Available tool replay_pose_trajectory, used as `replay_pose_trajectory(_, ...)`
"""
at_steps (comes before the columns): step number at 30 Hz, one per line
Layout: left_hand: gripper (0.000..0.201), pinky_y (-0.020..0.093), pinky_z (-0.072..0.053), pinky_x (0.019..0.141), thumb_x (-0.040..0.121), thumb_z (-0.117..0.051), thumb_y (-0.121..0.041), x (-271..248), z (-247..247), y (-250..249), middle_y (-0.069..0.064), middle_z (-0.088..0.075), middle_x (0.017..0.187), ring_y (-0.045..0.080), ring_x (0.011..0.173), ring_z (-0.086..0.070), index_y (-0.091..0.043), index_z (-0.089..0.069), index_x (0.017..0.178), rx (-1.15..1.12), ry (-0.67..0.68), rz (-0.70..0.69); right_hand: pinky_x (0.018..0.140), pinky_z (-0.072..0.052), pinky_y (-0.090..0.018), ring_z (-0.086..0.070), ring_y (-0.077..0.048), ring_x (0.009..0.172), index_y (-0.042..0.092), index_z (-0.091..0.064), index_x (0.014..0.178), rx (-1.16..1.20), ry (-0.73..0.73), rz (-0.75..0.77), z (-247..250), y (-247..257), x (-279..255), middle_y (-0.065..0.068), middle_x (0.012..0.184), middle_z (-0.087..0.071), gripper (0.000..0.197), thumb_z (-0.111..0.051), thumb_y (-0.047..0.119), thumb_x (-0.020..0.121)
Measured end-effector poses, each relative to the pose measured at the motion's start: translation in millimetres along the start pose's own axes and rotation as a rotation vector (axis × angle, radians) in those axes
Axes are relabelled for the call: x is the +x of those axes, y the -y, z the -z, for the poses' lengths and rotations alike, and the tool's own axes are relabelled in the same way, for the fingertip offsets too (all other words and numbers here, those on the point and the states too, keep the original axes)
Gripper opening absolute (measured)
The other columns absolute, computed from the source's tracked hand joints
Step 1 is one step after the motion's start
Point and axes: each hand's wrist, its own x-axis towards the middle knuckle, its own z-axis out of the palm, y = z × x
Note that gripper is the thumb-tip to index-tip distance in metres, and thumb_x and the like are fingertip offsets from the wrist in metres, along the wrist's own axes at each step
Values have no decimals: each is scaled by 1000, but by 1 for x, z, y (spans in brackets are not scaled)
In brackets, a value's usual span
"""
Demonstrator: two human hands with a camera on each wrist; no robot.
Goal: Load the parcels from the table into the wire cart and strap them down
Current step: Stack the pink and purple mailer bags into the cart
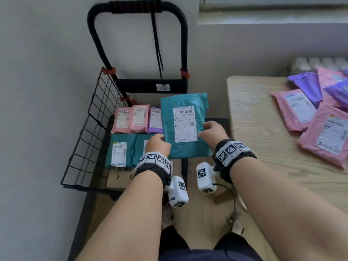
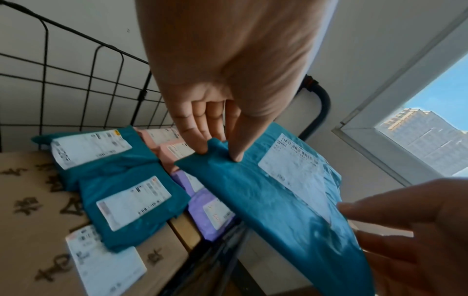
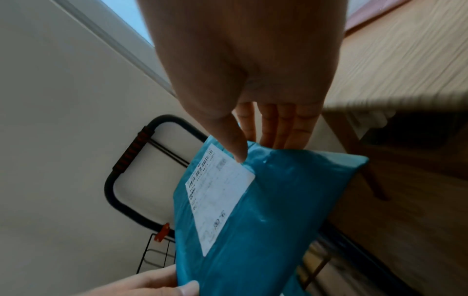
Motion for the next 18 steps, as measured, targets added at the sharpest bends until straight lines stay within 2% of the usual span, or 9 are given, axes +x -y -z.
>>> replay_pose_trajectory(3,19,25,-46,72,84,-62,-8,20,26,29,3,-72,102,25,93,-65,-17,-69,99,35,28,27,95,-50,-39,-61,-25,106,12,-57,123,-22,37,-9,-41,17,-3,-5,117,-63,39,-62,11,84)
replay_pose_trajectory(6,20,26,-45,69,83,-57,-6,38,41,55,4,-71,97,25,85,-63,-16,-68,97,124,53,37,94,-51,-41,-63,-25,102,8,-60,117,-44,100,-40,-75,27,-1,-7,115,-65,33,-64,13,84)
replay_pose_trajectory(9,21,29,-49,69,83,-55,-5,48,45,75,5,-69,93,25,81,-61,-12,-68,97,181,74,63,96,-50,-39,-61,-28,107,4,-57,122,-93,146,-47,-98,30,3,-10,116,-63,38,-63,12,85)
replay_pose_trajectory(13,17,29,-45,68,83,-56,-5,68,43,96,6,-65,91,25,80,-58,-9,-67,94,234,96,110,81,-49,-29,-58,-26,93,8,-58,109,-189,218,-61,-126,28,23,-7,101,-60,25,-56,6,84)
replay_pose_trajectory(16,17,29,-44,69,84,-56,-6,81,40,105,8,-68,96,26,84,-60,-9,-68,96,275,97,117,81,-47,-29,-56,-25,93,12,-55,116,-178,258,-97,-144,20,39,-7,102,-56,32,-53,4,84)
replay_pose_trajectory(18,22,28,-44,71,84,-55,-5,90,36,109,7,-69,101,26,87,-60,-11,-69,100,285,97,112,75,-45,-28,-56,-25,89,13,-55,109,-164,270,-122,-154,12,48,-7,99,-57,27,-51,3,84)
